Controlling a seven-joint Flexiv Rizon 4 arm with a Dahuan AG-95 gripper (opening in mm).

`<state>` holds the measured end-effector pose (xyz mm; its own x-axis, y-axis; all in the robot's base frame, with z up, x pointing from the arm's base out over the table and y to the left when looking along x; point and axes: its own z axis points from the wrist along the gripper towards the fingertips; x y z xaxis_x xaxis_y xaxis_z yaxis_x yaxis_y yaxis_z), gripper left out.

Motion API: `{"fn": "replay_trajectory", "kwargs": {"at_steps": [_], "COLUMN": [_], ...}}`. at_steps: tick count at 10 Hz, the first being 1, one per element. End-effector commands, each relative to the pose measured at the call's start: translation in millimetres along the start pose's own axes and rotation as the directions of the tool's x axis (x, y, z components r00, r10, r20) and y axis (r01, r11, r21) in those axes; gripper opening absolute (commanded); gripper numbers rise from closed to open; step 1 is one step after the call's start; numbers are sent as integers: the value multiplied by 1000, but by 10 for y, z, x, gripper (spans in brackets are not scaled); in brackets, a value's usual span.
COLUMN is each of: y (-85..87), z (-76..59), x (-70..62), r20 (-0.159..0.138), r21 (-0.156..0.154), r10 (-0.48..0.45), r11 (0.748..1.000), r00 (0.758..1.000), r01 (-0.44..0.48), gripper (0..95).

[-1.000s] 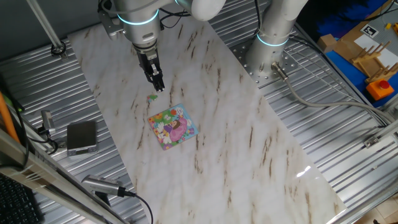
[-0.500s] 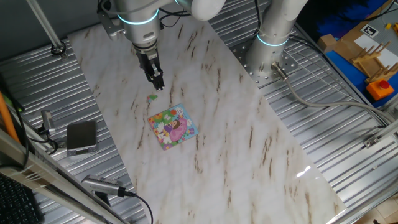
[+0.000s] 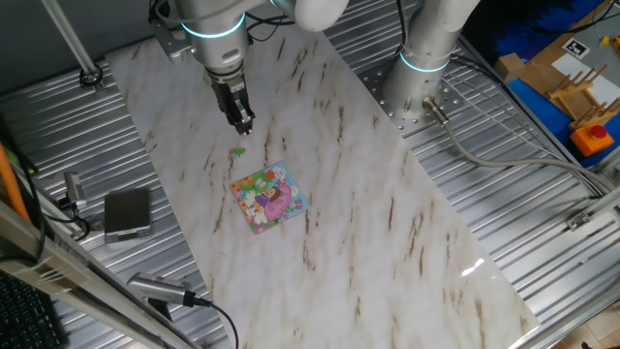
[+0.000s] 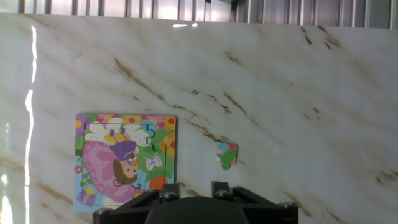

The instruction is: Assemble one piece of a puzzle

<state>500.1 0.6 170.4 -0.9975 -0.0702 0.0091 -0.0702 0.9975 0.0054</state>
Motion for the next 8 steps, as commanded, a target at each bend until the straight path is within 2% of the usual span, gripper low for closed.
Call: {"fn": "replay_trajectory", "kwargs": {"at_steps": [1, 3, 6, 7, 8], "y": [0, 0, 0, 0, 0], "z": [3, 3, 3, 3, 3], "x": [0, 0, 0, 0, 0], "r20": [1, -1, -13, -20, -34], "r21": [-2, -7, -12, -20, -49], "r10": [-37, -63, -25, -17, -16], "r11": [999, 998, 1000, 1000, 999], "r00": [999, 998, 1000, 1000, 999], "r01": [37, 63, 25, 17, 14], "gripper": [0, 0, 0, 0, 0]}}
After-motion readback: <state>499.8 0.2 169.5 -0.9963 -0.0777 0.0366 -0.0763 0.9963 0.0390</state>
